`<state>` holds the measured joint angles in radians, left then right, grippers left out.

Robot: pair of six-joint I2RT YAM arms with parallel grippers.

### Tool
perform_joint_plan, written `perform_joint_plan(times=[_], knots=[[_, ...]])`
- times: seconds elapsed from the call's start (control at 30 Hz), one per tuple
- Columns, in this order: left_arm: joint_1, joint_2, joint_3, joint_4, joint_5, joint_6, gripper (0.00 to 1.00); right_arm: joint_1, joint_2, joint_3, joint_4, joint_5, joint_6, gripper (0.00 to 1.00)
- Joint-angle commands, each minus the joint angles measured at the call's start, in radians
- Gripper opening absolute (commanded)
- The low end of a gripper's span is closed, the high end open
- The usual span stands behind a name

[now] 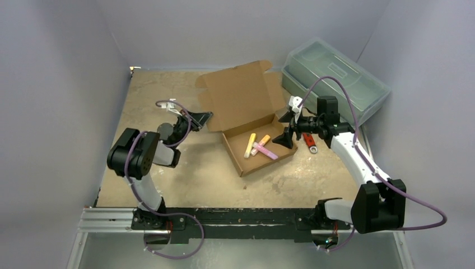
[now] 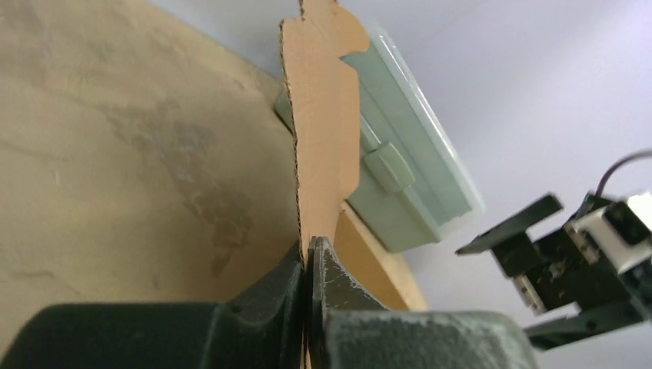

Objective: Fold the paper box
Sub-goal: Close the paper box at the center of the board.

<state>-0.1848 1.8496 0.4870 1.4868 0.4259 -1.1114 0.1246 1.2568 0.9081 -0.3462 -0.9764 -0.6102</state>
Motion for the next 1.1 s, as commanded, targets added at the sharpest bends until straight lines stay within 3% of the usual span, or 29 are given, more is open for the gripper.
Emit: perform_joint_plan(times=[0.0,0.3,0.57,0.63,0.73,0.87,1.07], knots=[[-0.027,-0.149,-0.097,0.091,0.006,0.369,0.00,-0.015,-0.009,0.031,-0.015,0.032,-0.013,0.99],[-0.193,-0.386,-0.246,-0.017,-0.117,0.837,0.00,-0.116,-0.062,0.007,0.121,0.054,0.133,0.99],[-0.257,-0.430,-0.340,0.118,-0.111,0.962,0.00,-0.252,-0.163,-0.017,0.158,-0.057,0.058,0.99],[-0.278,-0.455,-0.347,0.096,-0.116,1.001,0.00,-0.251,-0.184,-0.002,0.095,-0.140,-0.056,0.99],[-0.309,-0.515,-0.337,-0.022,-0.145,1.069,0.00,-0.222,-0.173,0.110,-0.204,-0.150,-0.473,0.99],[-0.364,-0.583,-0.316,-0.165,-0.185,1.183,0.00,-0.061,-0.077,0.378,-0.460,0.036,-0.671,0.99],[-0.421,-0.650,-0.310,-0.274,-0.223,1.253,0.00,0.051,-0.005,0.602,-0.513,0.064,-0.602,0.98]])
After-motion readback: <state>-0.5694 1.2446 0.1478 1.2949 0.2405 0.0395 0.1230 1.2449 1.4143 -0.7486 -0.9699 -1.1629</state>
